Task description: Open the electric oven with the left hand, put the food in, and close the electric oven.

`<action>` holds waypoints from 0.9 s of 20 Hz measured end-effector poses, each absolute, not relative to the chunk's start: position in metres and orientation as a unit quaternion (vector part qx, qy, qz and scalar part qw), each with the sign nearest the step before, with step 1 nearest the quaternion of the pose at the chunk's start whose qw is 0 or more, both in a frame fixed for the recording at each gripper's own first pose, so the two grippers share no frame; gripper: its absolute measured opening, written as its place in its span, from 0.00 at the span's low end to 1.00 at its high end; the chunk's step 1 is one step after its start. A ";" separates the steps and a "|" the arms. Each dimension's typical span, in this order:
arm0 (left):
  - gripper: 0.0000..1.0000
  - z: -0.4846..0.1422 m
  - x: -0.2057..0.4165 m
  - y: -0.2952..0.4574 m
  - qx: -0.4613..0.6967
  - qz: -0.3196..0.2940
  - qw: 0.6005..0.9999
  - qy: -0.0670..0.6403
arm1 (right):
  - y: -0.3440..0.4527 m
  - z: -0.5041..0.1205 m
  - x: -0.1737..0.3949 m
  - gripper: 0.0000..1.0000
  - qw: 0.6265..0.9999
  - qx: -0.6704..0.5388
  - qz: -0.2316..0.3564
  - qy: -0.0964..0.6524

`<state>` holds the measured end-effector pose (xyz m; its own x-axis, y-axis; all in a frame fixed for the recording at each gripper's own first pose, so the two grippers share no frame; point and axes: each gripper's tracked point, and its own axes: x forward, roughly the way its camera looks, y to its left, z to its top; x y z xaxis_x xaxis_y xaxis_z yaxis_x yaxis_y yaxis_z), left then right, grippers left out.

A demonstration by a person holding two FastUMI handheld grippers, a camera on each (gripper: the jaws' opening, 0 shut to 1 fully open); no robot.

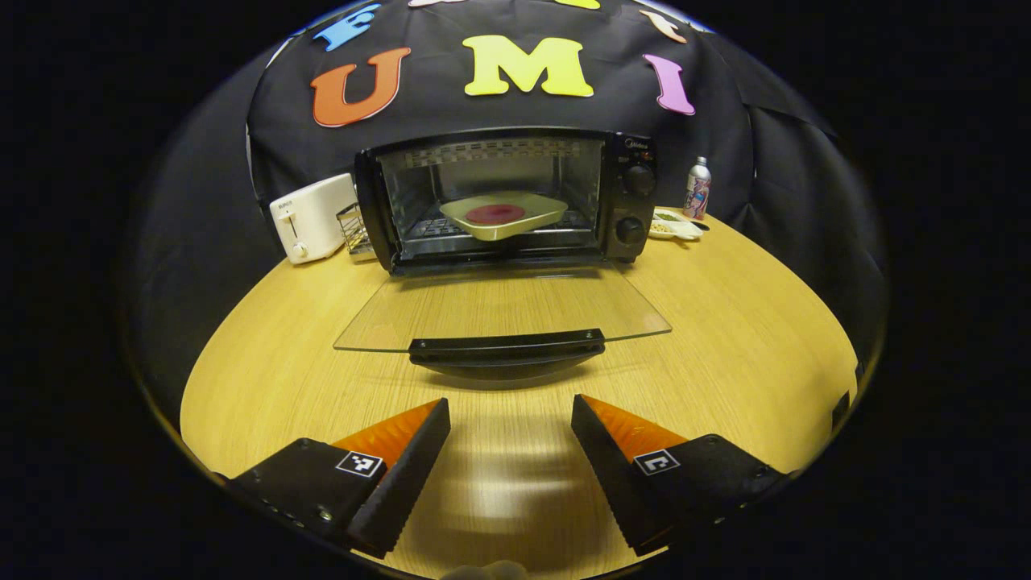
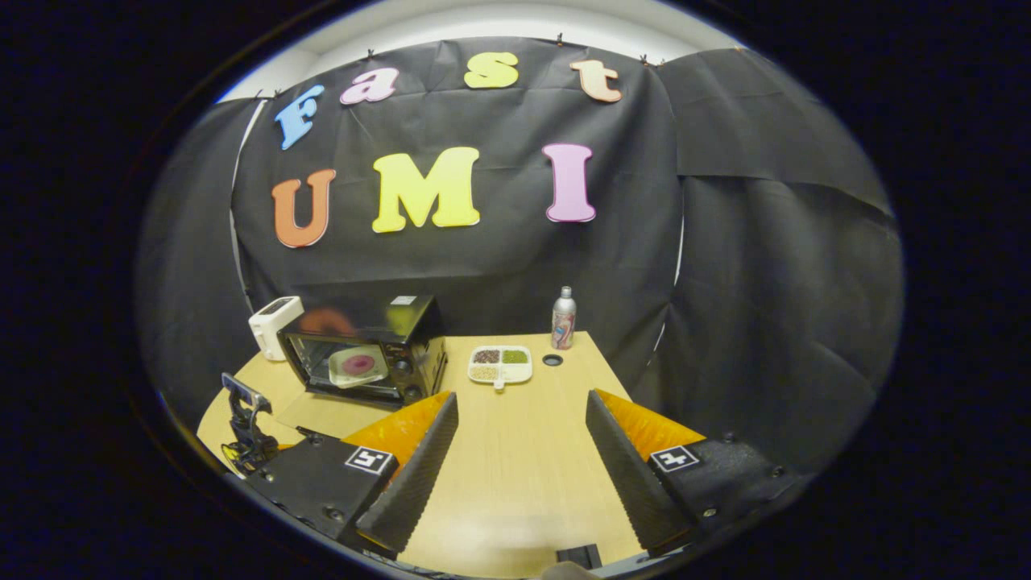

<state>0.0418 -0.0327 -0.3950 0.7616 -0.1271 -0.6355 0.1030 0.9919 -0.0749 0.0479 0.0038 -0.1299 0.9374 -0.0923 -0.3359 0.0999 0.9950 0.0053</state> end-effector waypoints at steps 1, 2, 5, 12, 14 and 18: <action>0.97 -0.400 0.046 -0.034 -0.017 -0.063 0.937 0.343 | 0.004 -0.130 0.049 1.00 0.984 0.011 -0.051 0.171; 0.97 -0.403 0.049 -0.034 -0.016 -0.065 0.936 0.346 | 0.004 -0.131 0.049 1.00 0.983 0.010 -0.053 0.173; 0.97 -0.411 0.056 -0.032 -0.018 -0.069 0.934 0.350 | 0.004 -0.131 0.052 1.00 0.983 0.012 -0.060 0.174; 0.97 -0.410 0.074 -0.028 -0.024 -0.066 0.934 0.351 | 0.003 -0.136 0.057 1.00 0.982 0.015 -0.066 0.178; 0.97 -0.406 0.075 -0.027 -0.018 -0.067 0.935 0.347 | 0.003 -0.135 0.057 0.96 0.982 0.018 -0.067 0.175; 0.97 -0.391 0.081 -0.025 -0.026 -0.066 0.937 0.341 | 0.002 -0.136 0.055 0.96 0.982 0.026 -0.067 0.174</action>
